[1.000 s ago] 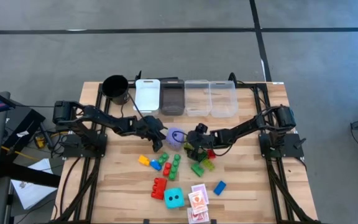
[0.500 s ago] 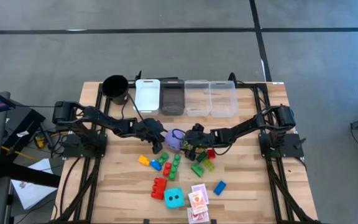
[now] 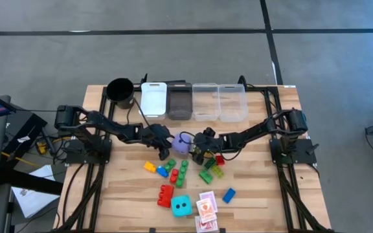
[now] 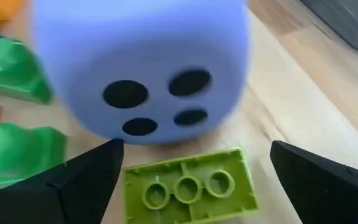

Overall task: Pick & Place Toys
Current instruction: Put the purple dice into the black bin

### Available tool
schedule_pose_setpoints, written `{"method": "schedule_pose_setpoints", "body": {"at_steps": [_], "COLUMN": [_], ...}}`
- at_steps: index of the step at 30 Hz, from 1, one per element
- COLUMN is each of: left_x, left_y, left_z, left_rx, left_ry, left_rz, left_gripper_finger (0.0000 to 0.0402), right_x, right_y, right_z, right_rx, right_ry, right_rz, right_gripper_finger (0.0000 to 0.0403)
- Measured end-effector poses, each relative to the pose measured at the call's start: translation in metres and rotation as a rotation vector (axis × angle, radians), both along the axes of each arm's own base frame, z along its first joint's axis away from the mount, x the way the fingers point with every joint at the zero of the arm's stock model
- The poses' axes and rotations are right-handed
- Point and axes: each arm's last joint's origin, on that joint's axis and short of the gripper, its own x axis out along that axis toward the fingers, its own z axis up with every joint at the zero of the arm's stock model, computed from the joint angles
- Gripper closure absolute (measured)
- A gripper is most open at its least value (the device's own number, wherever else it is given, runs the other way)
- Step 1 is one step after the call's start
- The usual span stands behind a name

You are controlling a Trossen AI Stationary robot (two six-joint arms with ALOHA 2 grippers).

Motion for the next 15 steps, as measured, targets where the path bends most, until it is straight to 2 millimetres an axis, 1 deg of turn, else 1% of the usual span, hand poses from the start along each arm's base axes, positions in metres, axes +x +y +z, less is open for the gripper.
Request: {"method": "schedule_pose_setpoints", "body": {"at_steps": [6,9,15], "left_x": [0.001,0.001,0.001], "left_y": [-0.006,-0.006,-0.006], "left_z": [0.001,0.001,0.001], "left_rx": [-0.013,-0.013,-0.008], "left_ry": [-0.01,-0.01,-0.01], "left_rz": [-0.033,-0.032,-0.026], "left_gripper_finger": [0.0402,0.0402,0.0402], "right_x": [-0.004,-0.004,-0.002], "right_y": [-0.005,-0.004,0.006], "right_z": [-0.004,-0.003,-0.002], "right_rx": [0.019,0.004,0.014], "right_ry": [0.044,0.052,0.041], "right_rz": [-0.053,-0.02,0.089], "right_gripper_finger": [0.0003,0.0003,0.0003]}}
